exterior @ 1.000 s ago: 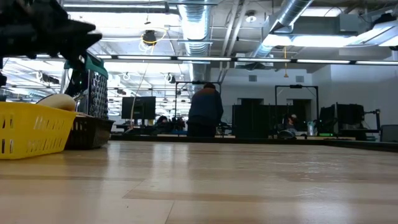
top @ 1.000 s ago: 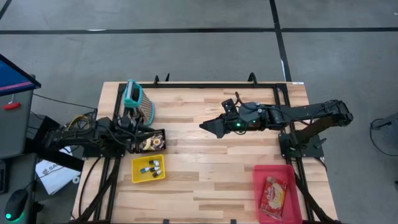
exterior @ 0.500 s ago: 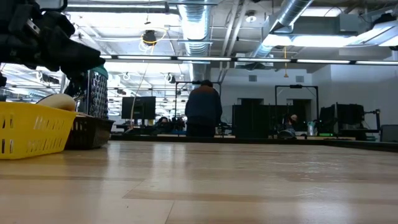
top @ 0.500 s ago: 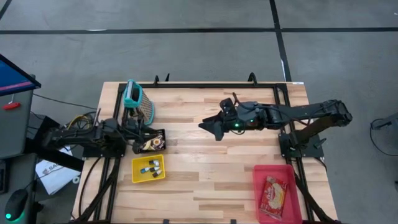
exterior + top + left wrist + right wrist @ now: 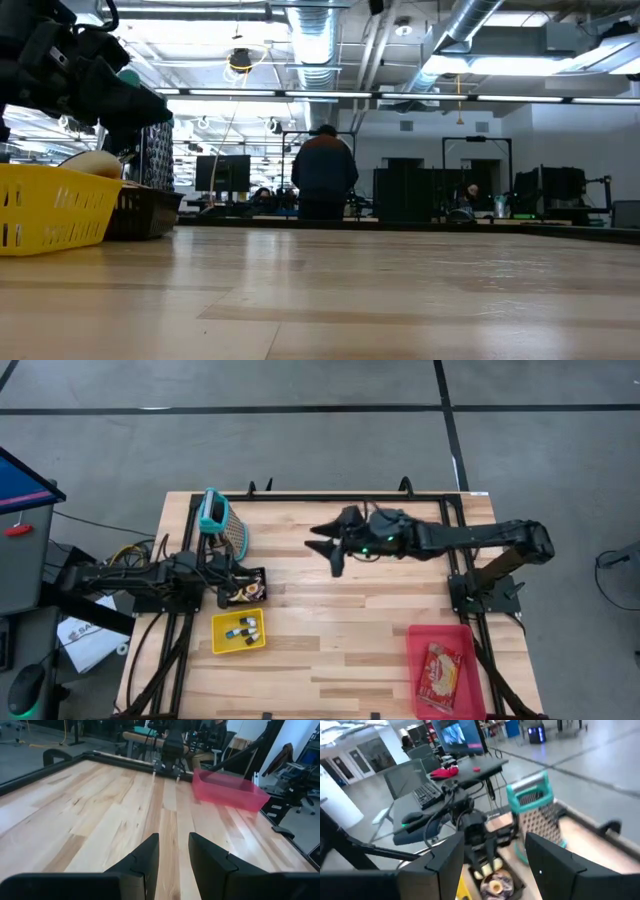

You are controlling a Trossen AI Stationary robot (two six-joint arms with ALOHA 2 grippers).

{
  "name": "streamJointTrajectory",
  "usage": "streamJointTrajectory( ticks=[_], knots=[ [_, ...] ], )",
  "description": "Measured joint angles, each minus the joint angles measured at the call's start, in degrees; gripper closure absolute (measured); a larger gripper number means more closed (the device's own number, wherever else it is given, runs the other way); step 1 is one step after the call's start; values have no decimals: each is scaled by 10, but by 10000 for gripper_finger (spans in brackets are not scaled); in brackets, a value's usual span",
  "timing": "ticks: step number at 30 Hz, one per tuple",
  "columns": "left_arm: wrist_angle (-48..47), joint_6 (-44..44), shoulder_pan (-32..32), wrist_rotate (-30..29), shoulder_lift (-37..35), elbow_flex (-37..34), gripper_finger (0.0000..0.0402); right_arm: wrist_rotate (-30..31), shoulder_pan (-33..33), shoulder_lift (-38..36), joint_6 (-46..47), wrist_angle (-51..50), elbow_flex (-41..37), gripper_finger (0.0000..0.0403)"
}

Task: Pick & Place Food Item
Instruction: Return to Home Position

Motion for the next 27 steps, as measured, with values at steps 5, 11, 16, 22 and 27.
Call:
streamJointTrajectory(
  ticks=[5,11,16,22,27],
  knots=[
    [1,0,0,0,16,0,300,-28,-1,-63,-83,-55,0,200],
    [2,0,0,0,28,0,300,-35,37,-149,-141,-156,-27,200],
    [1,0,0,0,33,0,300,-30,54,-318,-144,-63,-212,200],
    [0,0,0,0,39,0,300,-27,67,-522,-97,44,-458,200],
    [1,0,0,0,42,0,300,50,75,-653,-92,47,-587,200]
  ],
)
